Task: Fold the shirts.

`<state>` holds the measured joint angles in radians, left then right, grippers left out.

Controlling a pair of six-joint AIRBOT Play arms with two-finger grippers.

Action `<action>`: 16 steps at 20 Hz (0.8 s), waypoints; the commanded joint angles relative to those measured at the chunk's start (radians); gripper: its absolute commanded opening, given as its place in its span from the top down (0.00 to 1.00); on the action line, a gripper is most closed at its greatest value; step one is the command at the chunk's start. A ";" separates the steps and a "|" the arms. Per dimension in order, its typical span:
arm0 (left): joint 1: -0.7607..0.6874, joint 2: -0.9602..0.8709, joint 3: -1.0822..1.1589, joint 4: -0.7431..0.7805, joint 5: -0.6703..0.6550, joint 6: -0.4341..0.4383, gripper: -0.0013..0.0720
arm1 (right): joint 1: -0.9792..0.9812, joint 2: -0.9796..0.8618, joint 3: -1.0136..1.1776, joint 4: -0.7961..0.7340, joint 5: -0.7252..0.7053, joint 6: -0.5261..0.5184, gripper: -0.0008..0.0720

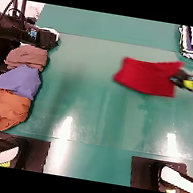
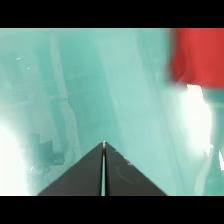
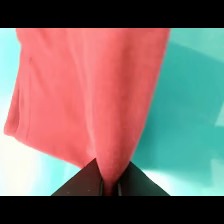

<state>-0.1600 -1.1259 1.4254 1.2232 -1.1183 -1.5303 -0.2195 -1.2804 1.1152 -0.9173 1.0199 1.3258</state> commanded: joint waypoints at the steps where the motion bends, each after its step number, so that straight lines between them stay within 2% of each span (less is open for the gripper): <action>1: 0.000 0.000 0.000 -0.001 0.005 -0.024 0.95 | -0.372 0.154 -0.150 -0.045 -0.024 0.006 0.96; 4: 0.000 0.000 0.000 -0.001 0.011 -0.052 0.95 | -0.594 0.184 -0.244 -0.047 -0.034 0.005 0.96; 8: 0.000 0.000 0.000 -0.002 0.009 -0.052 0.95 | -0.729 0.237 -0.358 -0.048 -0.087 0.024 0.96; 12: 0.000 0.000 0.000 -0.001 0.011 -0.051 0.95 | -0.726 0.320 -0.463 -0.055 -0.119 0.060 0.96; 16: 0.000 0.000 0.000 -0.001 0.010 -0.048 0.95 | -0.624 0.318 -0.515 -0.056 -0.059 0.062 0.96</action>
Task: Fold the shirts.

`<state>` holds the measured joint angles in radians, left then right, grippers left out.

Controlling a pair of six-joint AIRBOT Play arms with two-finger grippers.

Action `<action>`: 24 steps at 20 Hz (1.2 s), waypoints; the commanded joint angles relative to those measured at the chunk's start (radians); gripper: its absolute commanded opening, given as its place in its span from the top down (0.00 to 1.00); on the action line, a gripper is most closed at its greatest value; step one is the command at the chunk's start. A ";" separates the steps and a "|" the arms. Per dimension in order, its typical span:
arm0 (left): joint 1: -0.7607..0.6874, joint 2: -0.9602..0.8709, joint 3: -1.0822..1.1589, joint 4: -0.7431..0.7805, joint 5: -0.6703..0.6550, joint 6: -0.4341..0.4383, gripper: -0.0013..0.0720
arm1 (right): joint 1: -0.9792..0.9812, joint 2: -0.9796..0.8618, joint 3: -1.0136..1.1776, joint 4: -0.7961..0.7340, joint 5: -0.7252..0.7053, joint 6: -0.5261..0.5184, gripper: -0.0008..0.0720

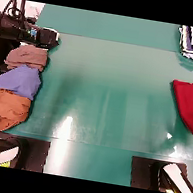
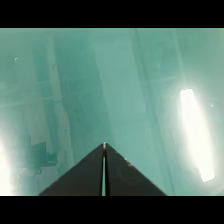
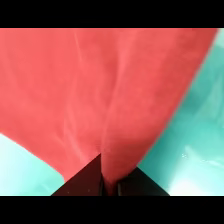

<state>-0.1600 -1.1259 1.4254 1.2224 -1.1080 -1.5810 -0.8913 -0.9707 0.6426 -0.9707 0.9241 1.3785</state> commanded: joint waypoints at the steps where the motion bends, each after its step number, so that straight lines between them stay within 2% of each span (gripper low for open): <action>1: 0.000 0.000 0.000 0.000 -0.001 0.002 0.95 | 0.081 -0.005 -0.039 -0.013 0.064 0.010 0.96; 3: 0.000 0.000 0.000 0.000 -0.010 0.003 0.95 | 0.115 -0.019 -0.008 -0.103 0.110 0.014 0.96; 4: 0.000 0.000 0.000 0.000 -0.016 0.003 0.95 | 0.117 -0.019 0.014 -0.145 0.131 0.024 0.87; 5: 0.000 0.000 0.000 0.000 -0.021 0.009 0.95 | 0.117 -0.018 0.045 -0.189 0.151 0.031 0.49; 6: 0.000 0.000 0.000 0.000 -0.022 0.011 0.95 | 0.117 -0.018 0.076 -0.233 0.177 0.032 0.17; 7: 0.000 0.000 0.000 0.000 -0.022 0.011 0.95 | 0.117 -0.018 0.114 -0.286 0.208 0.032 0.11; 11: 0.000 0.000 0.000 0.000 -0.021 0.010 0.95 | 0.117 -0.018 0.284 -0.431 0.316 0.069 0.12; 15: 0.000 0.000 0.000 0.000 -0.008 0.010 0.95 | 0.206 -0.018 0.405 -0.276 0.371 0.076 0.12; 17: 0.000 0.000 0.000 -0.001 -0.003 0.010 0.95 | 0.319 -0.018 0.429 -0.205 0.374 0.076 0.13; 20: 0.000 0.000 0.000 -0.001 0.029 0.010 0.95 | 0.537 -0.019 0.435 -0.189 0.358 0.076 0.14; 21: 0.000 0.000 0.000 -0.001 0.036 0.010 0.95 | 0.612 -0.018 0.436 -0.190 0.349 0.076 0.26; 22: 0.000 0.000 0.000 -0.001 0.045 0.010 0.95 | 0.676 -0.018 0.436 -0.190 0.340 0.076 0.45; 24: 0.000 0.000 0.000 -0.001 0.069 0.010 0.95 | 0.792 -0.018 0.436 -0.192 0.327 0.075 0.91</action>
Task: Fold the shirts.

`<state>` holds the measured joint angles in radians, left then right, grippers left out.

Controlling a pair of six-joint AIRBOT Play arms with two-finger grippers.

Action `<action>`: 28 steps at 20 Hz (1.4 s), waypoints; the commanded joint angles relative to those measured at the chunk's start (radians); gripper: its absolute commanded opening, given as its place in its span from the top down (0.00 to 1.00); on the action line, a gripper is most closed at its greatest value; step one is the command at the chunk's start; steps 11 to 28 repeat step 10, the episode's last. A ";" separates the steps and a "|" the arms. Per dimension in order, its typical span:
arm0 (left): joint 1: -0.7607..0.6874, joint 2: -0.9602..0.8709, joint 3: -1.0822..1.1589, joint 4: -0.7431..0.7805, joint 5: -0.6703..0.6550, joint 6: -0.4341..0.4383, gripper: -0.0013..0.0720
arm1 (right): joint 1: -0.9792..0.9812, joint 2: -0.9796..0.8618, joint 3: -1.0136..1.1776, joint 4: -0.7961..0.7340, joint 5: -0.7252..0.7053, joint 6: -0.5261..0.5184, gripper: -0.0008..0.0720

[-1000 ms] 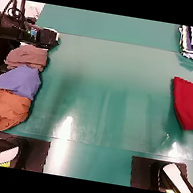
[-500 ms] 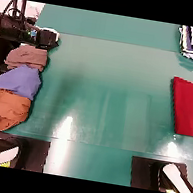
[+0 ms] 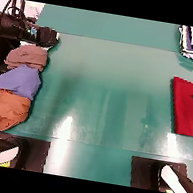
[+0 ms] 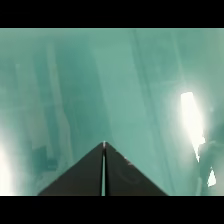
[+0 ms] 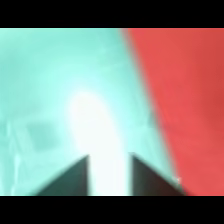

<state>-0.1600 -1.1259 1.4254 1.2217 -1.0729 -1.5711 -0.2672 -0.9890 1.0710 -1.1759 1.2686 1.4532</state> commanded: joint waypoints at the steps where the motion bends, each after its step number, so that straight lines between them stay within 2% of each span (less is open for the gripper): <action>1: 0.000 0.000 0.000 0.000 0.045 0.000 0.95 | 0.212 0.000 0.007 0.014 -0.022 0.000 0.96; 6: 0.000 0.000 0.000 0.000 0.081 0.000 0.95 | 0.310 0.000 0.007 0.014 -0.020 0.000 0.96; 28: 0.000 0.000 0.000 0.000 0.108 0.000 0.95 | 0.311 0.000 0.007 0.016 -0.011 0.000 0.96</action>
